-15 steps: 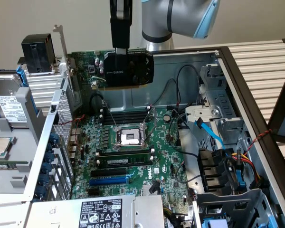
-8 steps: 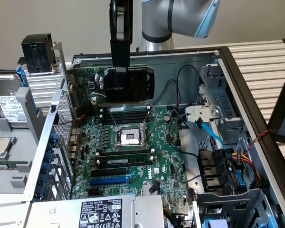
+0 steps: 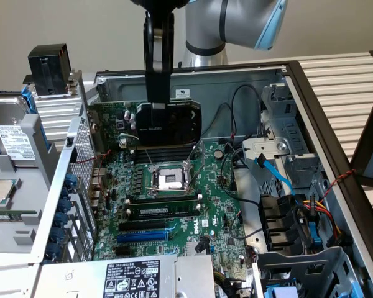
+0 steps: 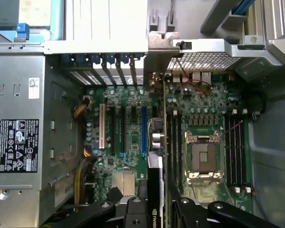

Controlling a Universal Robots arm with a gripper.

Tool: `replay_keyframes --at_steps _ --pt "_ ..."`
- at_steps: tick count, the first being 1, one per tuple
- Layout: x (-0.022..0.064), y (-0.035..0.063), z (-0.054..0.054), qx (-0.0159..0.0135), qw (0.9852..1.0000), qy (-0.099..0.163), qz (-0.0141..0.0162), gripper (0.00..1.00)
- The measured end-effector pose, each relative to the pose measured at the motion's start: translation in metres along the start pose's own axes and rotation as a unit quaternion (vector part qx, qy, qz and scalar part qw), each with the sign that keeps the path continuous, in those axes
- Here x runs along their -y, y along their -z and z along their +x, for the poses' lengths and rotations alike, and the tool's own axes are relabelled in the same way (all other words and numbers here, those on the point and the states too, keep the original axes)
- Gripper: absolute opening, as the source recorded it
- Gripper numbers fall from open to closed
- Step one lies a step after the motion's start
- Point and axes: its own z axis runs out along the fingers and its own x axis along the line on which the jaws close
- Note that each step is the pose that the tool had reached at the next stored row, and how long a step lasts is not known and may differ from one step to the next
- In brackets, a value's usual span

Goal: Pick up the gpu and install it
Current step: 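Insert the gpu into the slot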

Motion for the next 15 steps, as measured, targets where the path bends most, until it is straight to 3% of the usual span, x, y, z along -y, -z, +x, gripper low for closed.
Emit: replay_keyframes --at_steps 2,15 --pt "0.0001 -0.0022 -0.001 -0.0037 1.0 0.0 -0.0001 0.27" --pt "-0.0062 -0.0265 0.0 -0.0038 1.0 -0.002 -0.0001 0.27"
